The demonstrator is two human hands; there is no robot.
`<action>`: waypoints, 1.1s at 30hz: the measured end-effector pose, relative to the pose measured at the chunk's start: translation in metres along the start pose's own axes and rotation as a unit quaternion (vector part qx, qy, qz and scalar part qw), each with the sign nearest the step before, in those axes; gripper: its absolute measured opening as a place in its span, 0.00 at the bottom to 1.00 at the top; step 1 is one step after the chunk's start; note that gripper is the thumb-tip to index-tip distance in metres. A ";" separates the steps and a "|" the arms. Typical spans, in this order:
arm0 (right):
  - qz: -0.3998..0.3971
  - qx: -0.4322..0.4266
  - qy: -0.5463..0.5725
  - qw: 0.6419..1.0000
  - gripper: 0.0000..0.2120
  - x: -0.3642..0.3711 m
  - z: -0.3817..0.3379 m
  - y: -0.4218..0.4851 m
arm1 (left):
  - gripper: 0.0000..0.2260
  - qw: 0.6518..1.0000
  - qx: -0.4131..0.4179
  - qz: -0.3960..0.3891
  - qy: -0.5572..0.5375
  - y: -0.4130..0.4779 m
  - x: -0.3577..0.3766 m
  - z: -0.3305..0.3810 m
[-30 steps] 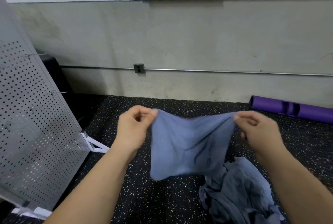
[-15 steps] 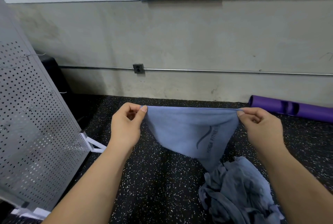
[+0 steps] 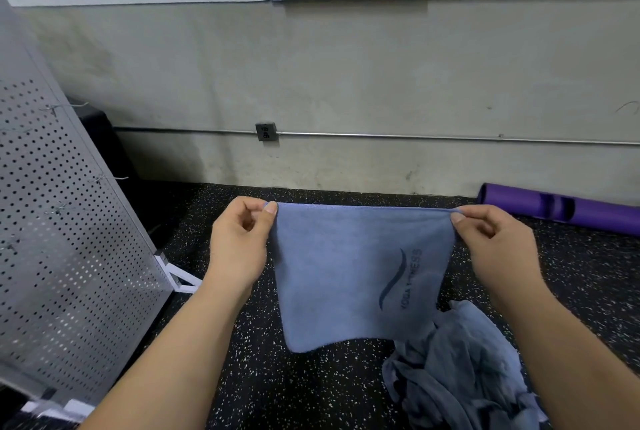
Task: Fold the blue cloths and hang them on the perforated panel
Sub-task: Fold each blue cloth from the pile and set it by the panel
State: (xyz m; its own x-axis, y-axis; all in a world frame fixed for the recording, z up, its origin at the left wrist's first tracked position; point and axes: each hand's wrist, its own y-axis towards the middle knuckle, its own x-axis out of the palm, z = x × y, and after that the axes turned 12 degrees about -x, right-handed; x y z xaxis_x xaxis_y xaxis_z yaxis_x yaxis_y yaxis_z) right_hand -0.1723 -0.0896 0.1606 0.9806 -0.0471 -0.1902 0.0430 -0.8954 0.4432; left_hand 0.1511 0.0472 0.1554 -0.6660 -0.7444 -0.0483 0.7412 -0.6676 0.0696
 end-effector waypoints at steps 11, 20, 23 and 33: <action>-0.020 -0.014 0.025 0.999 0.04 0.008 -0.013 -0.005 | 0.05 1.000 -0.013 0.020 -0.008 0.001 -0.002 -0.001; -0.013 -0.018 -0.035 0.999 0.02 0.008 -0.019 -0.008 | 0.06 0.996 0.027 0.059 0.060 -0.010 0.003 0.009; 0.000 -0.011 -0.047 0.999 0.03 0.013 -0.018 -0.012 | 0.07 0.995 0.006 0.076 0.066 -0.015 0.011 0.008; -0.026 -0.041 -0.052 0.998 0.04 0.048 -0.039 -0.042 | 0.06 0.999 -0.009 -0.020 0.036 -0.052 0.049 0.011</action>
State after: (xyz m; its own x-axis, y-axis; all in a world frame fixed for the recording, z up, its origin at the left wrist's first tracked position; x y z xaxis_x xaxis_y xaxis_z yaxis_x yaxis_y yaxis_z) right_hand -0.1200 -0.0373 0.1673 0.9520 -0.0509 -0.3018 0.1124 -0.8589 0.4996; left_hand 0.0790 0.0459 0.1603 -0.6880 -0.7154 -0.1219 0.7159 -0.6966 0.0474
